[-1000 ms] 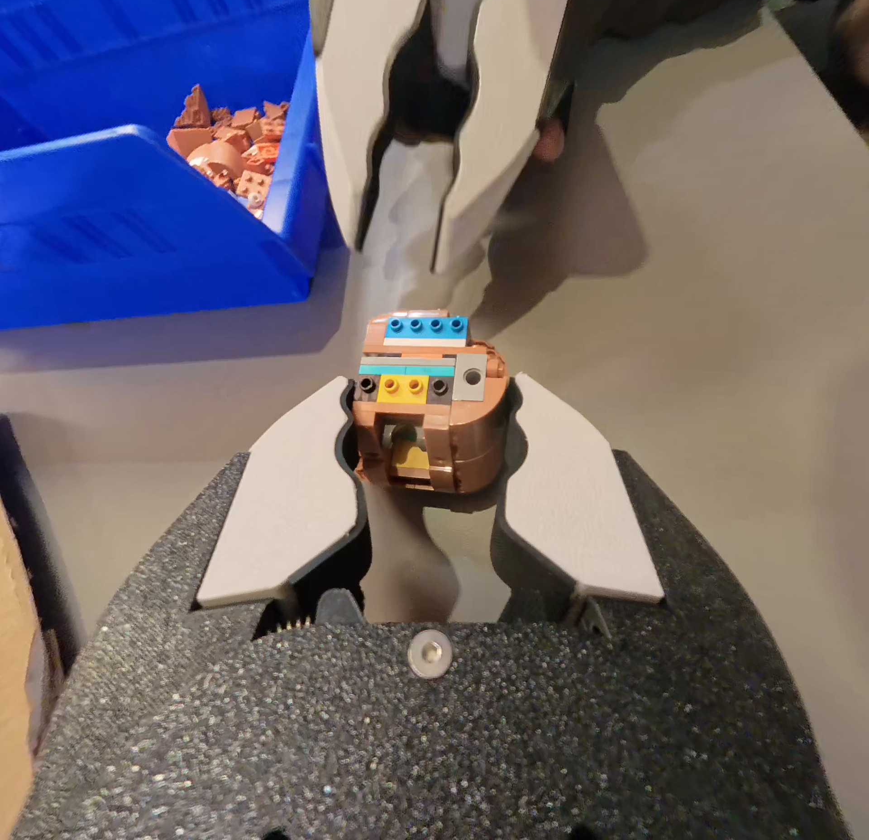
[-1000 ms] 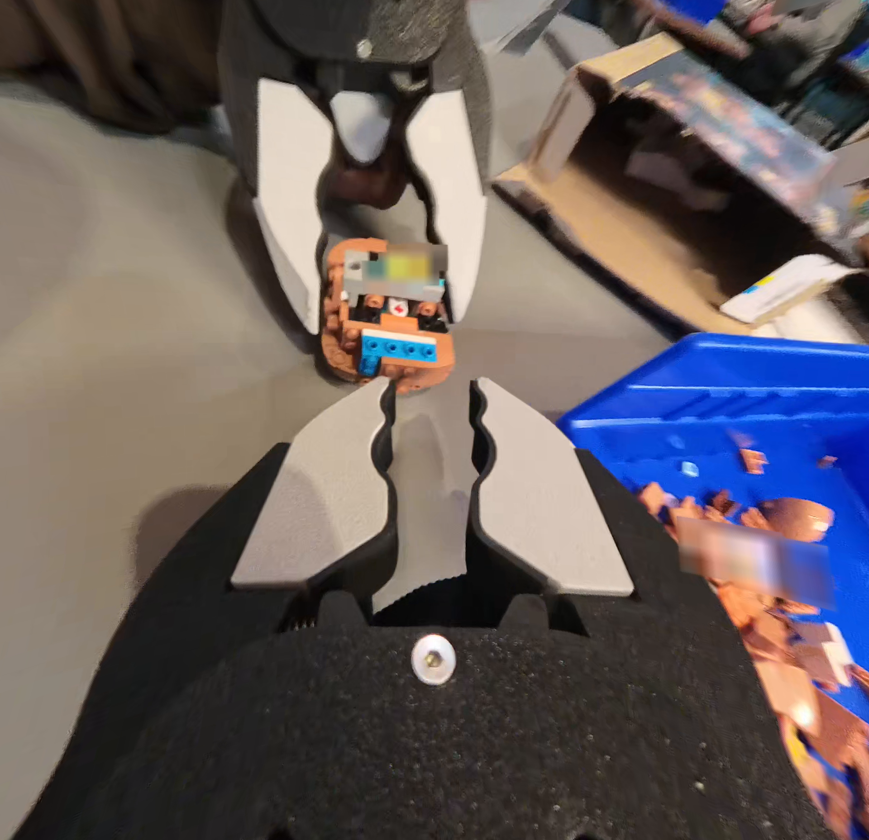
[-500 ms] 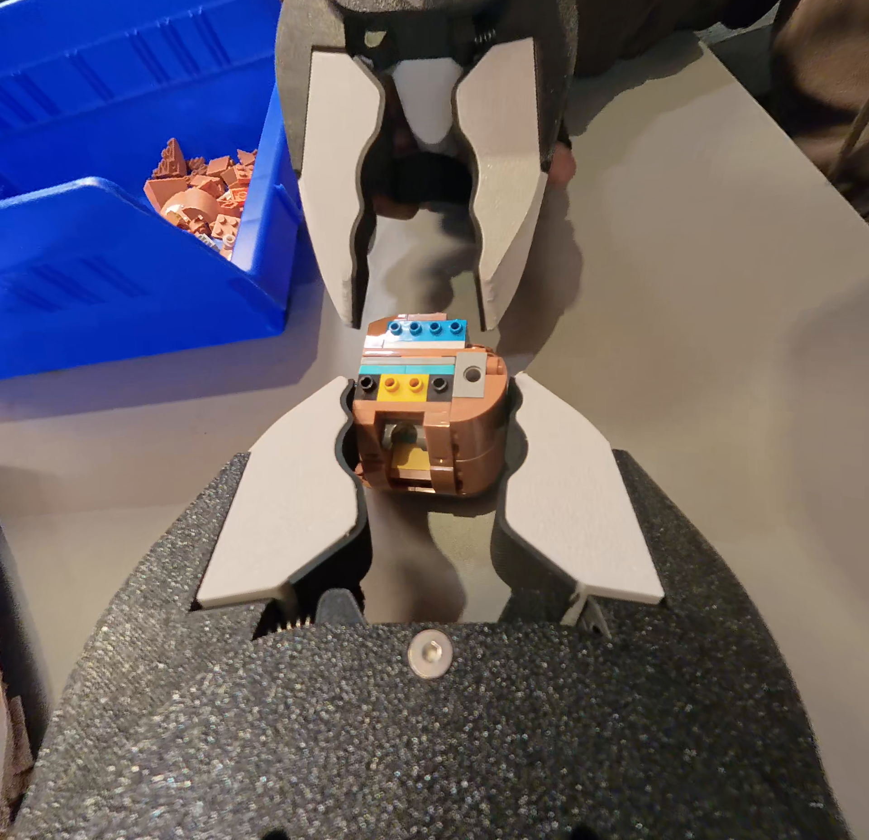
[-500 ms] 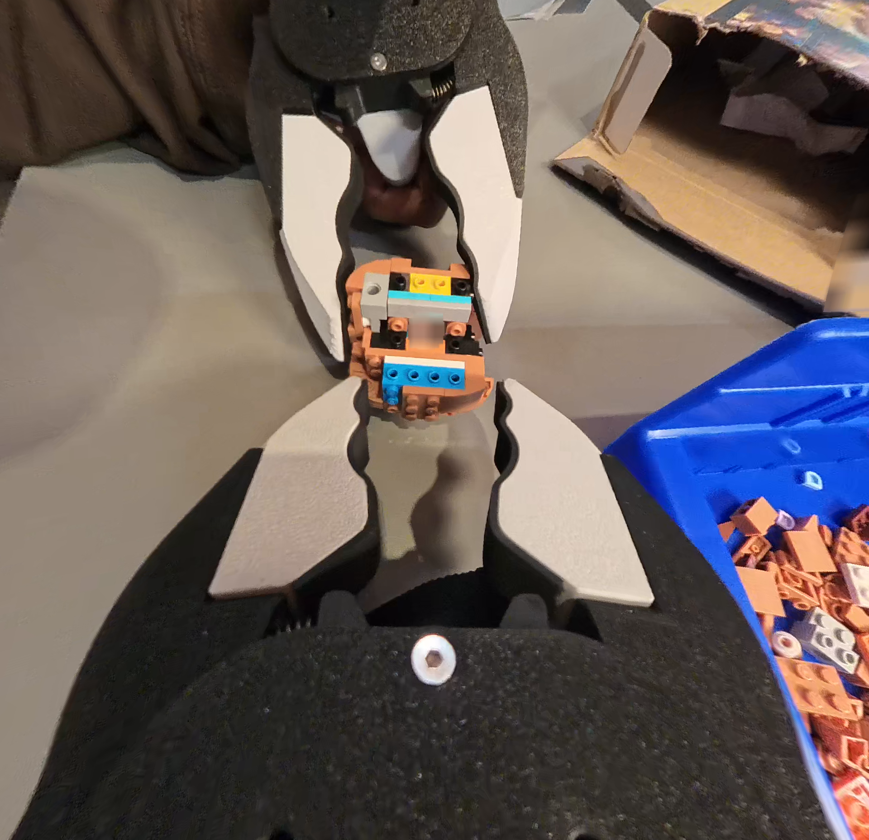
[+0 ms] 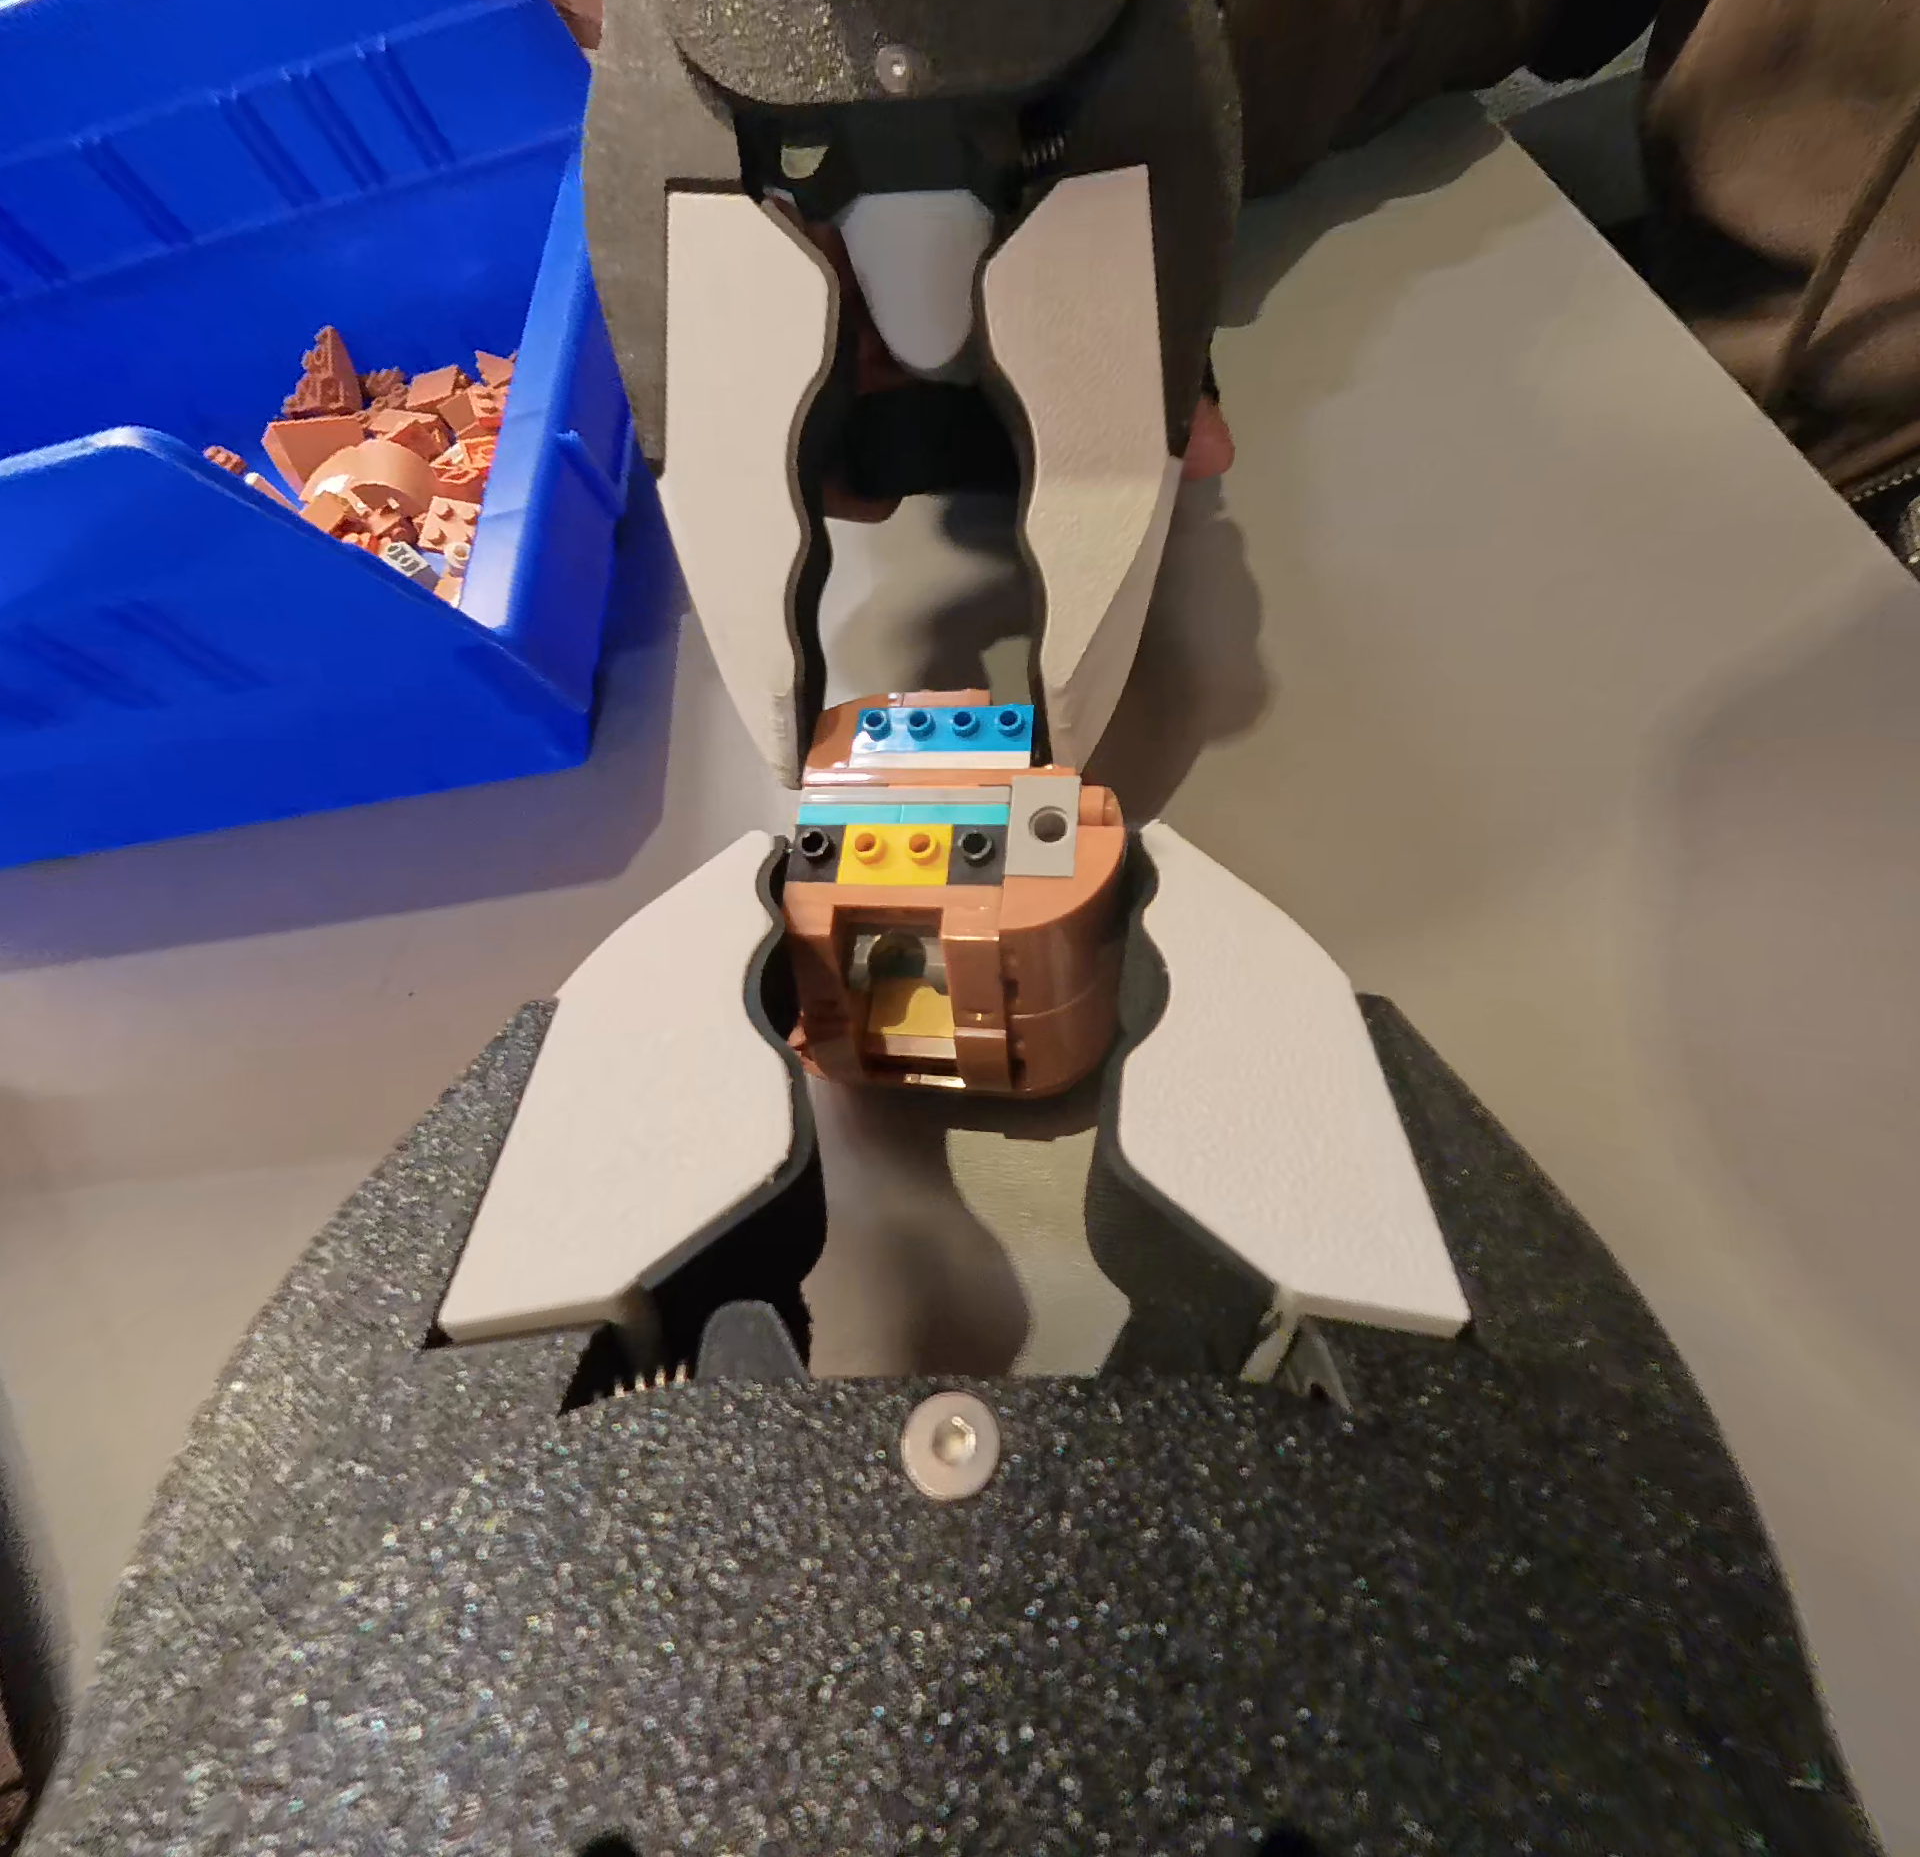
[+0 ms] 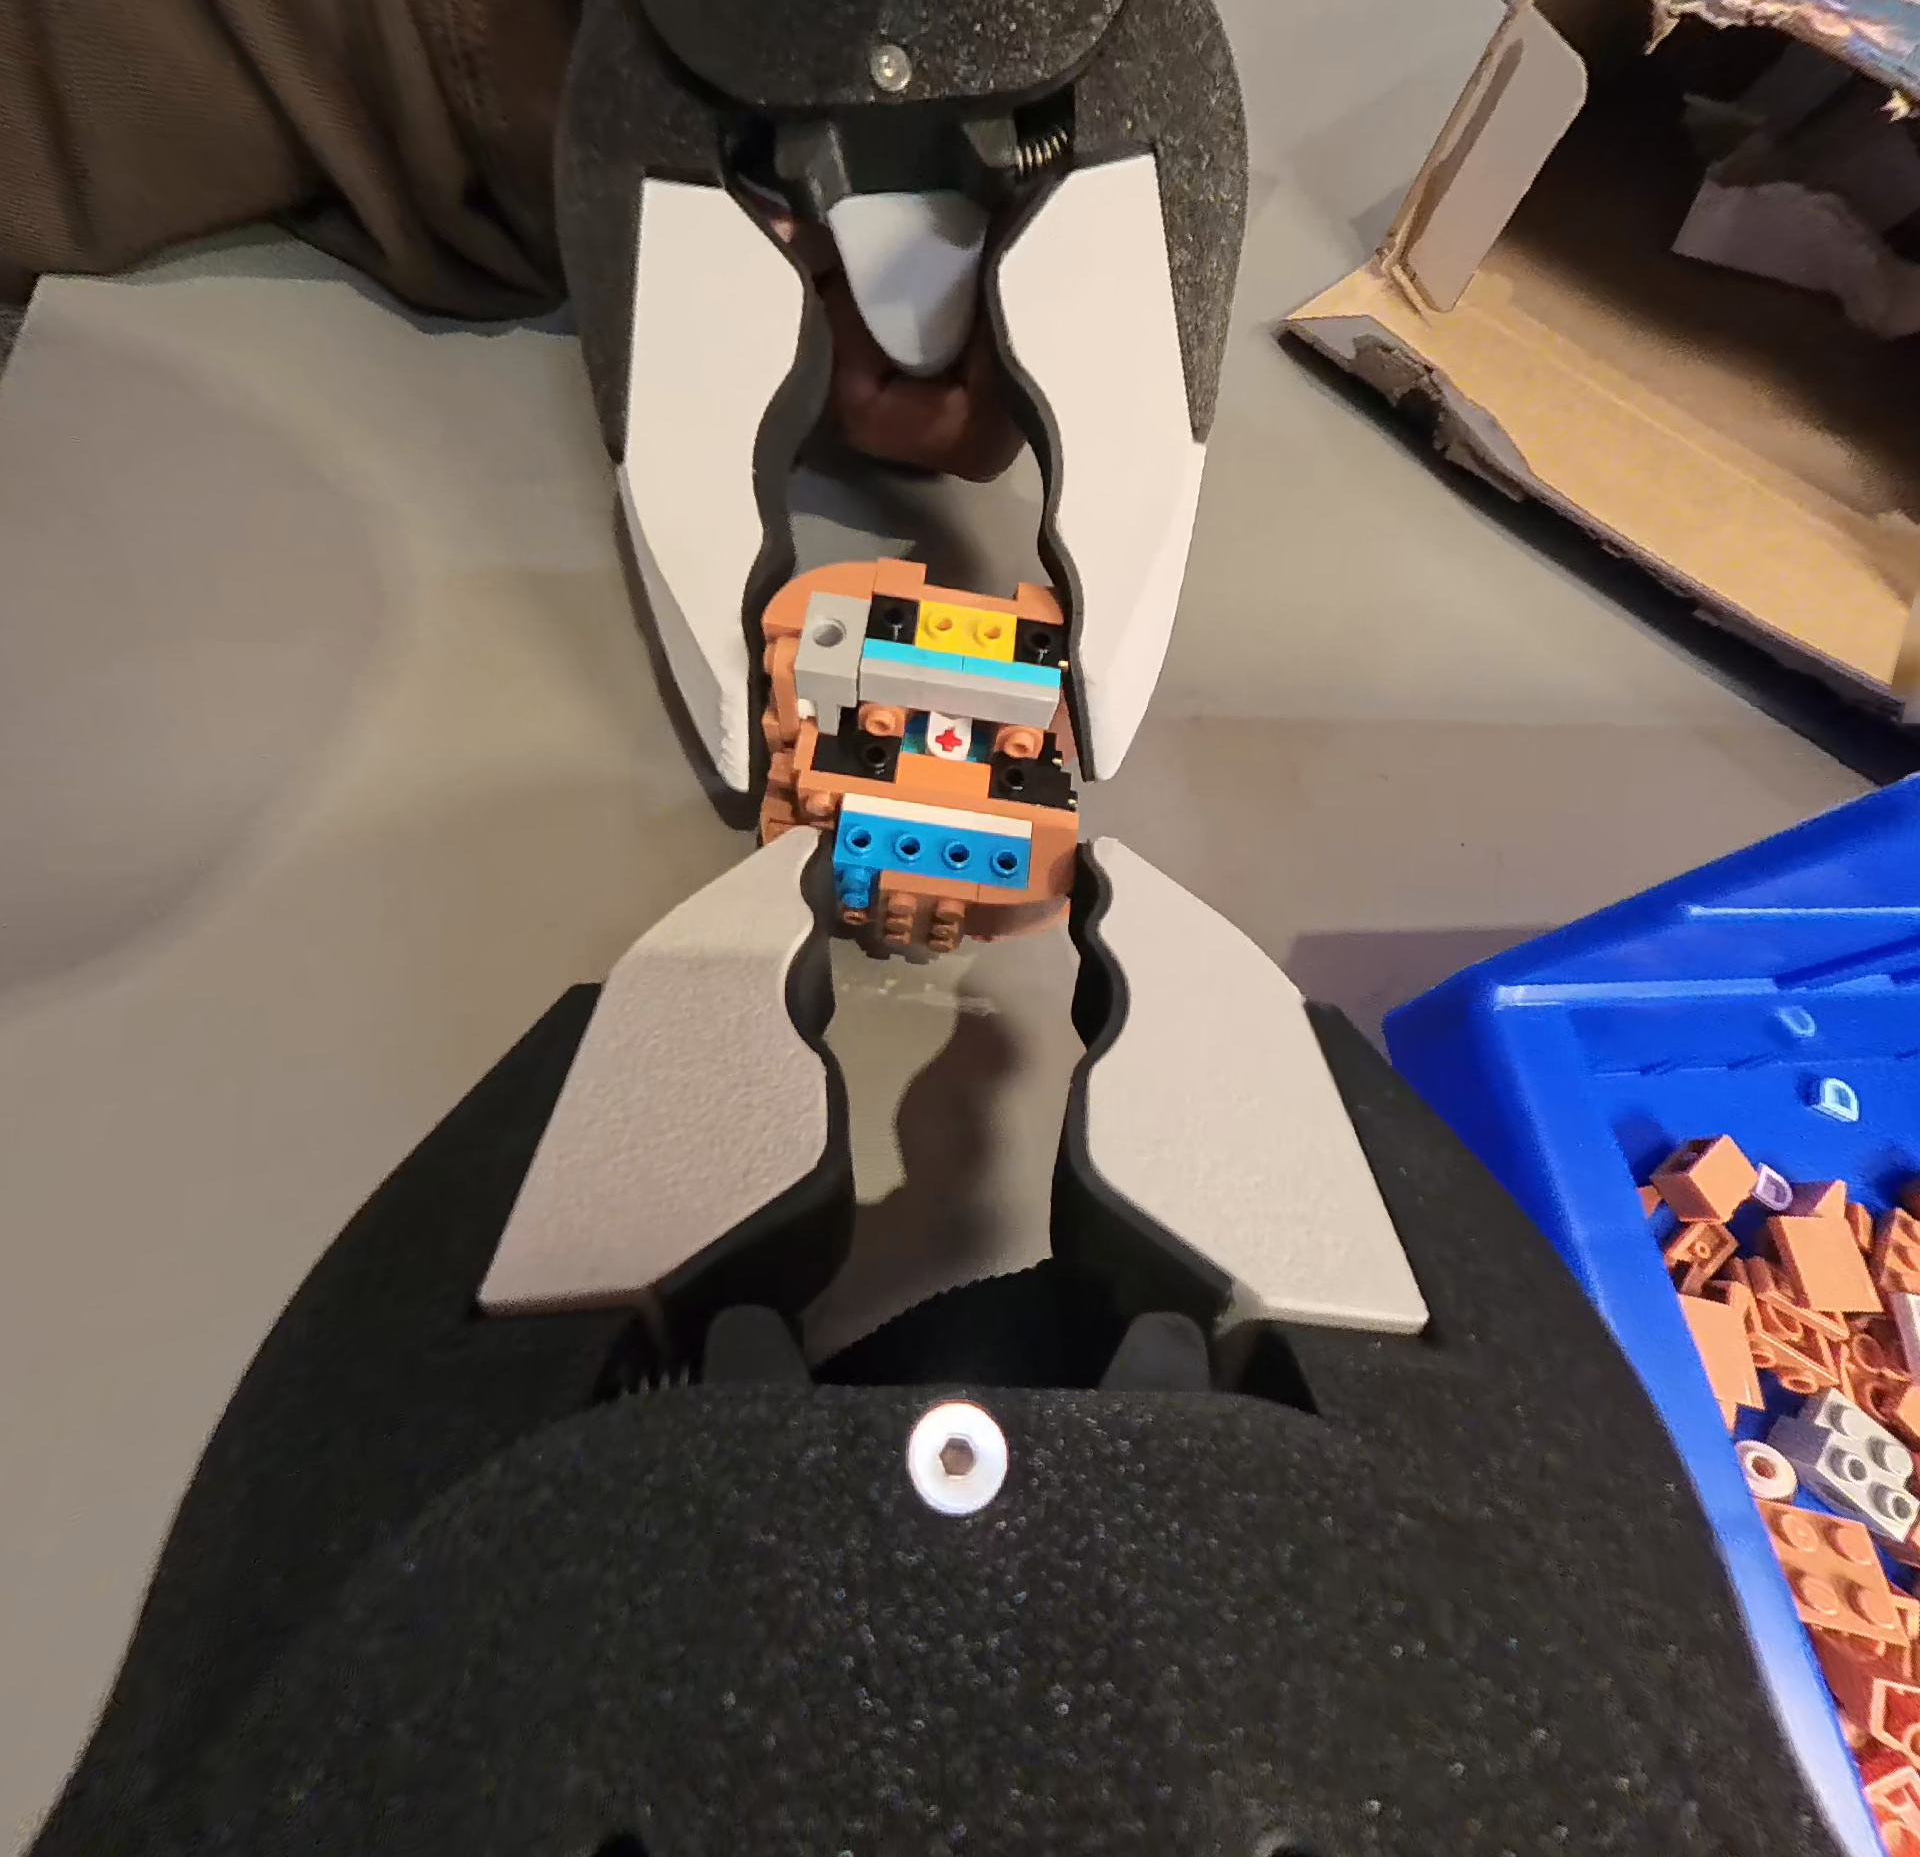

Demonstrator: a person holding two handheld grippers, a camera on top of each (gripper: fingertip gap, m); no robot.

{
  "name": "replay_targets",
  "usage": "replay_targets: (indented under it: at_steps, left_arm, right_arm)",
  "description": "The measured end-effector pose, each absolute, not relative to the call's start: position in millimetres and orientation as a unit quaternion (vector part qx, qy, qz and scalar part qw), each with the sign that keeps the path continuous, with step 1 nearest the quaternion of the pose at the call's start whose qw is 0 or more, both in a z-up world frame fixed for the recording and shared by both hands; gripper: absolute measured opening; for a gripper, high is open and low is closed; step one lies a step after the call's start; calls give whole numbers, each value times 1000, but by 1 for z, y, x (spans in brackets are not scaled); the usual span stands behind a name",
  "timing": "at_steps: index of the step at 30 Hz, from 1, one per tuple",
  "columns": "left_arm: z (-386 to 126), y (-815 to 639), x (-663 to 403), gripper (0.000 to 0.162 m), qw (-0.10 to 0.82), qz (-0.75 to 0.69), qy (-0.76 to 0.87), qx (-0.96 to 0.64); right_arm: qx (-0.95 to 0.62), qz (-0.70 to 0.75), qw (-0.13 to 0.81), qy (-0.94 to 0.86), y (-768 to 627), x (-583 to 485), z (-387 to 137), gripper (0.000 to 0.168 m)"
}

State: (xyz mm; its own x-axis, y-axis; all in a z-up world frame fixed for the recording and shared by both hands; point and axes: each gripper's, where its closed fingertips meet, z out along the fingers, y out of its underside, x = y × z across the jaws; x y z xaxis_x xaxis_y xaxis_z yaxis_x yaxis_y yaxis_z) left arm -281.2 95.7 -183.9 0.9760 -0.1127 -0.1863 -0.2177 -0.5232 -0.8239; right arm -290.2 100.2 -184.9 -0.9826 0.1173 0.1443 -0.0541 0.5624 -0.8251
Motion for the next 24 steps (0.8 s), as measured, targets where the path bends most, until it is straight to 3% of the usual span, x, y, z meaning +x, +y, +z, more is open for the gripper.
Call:
replay_targets:
  at_steps: [17,24]
  left_arm:
    - [-185,95,-279,60,480,34,96,-871]
    - [-187,96,-281,60,474,31,77,-877]
  right_arm:
    - [-9,470,80,-879,103,-288,-185,42]
    - [2,466,99,-879,102,-288,-186,50]
